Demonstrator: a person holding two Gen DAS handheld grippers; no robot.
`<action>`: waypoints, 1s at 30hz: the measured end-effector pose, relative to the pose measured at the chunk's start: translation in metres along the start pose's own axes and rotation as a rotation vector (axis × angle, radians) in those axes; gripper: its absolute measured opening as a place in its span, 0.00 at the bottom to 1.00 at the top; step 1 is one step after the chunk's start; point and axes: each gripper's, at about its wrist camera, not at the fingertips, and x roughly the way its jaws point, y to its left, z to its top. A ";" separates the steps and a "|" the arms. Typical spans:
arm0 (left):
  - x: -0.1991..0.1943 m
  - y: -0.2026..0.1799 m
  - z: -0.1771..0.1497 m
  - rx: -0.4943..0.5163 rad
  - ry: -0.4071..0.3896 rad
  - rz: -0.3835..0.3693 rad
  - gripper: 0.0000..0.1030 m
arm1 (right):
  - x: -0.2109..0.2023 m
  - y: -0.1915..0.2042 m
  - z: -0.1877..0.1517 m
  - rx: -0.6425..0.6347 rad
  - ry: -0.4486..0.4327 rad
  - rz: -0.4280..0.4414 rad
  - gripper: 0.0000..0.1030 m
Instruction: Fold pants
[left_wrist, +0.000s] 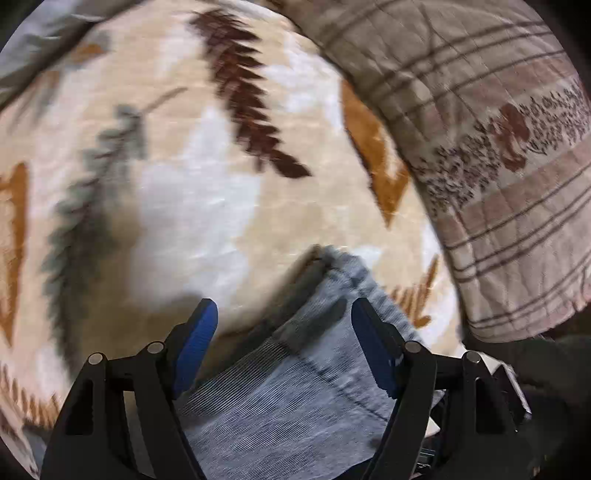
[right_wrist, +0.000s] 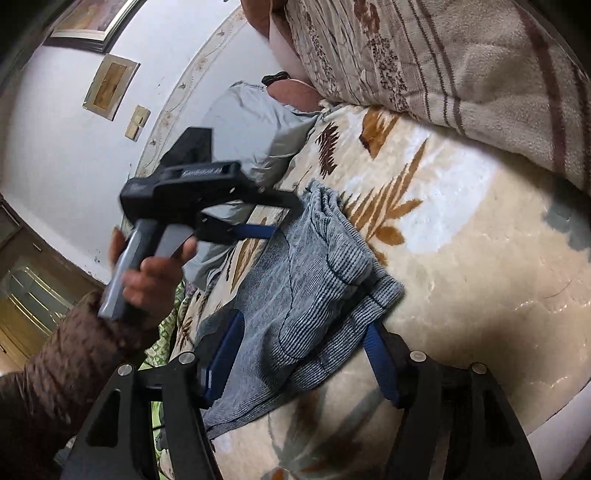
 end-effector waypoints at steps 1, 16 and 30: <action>0.005 -0.001 0.002 0.017 0.020 -0.018 0.73 | 0.000 0.000 0.000 -0.002 -0.002 -0.001 0.64; 0.034 -0.058 -0.024 0.434 0.133 -0.027 0.82 | -0.005 -0.007 0.003 0.057 -0.041 0.129 0.62; 0.036 -0.087 -0.030 0.465 0.015 -0.012 0.45 | -0.002 -0.019 0.003 0.111 -0.061 0.132 0.25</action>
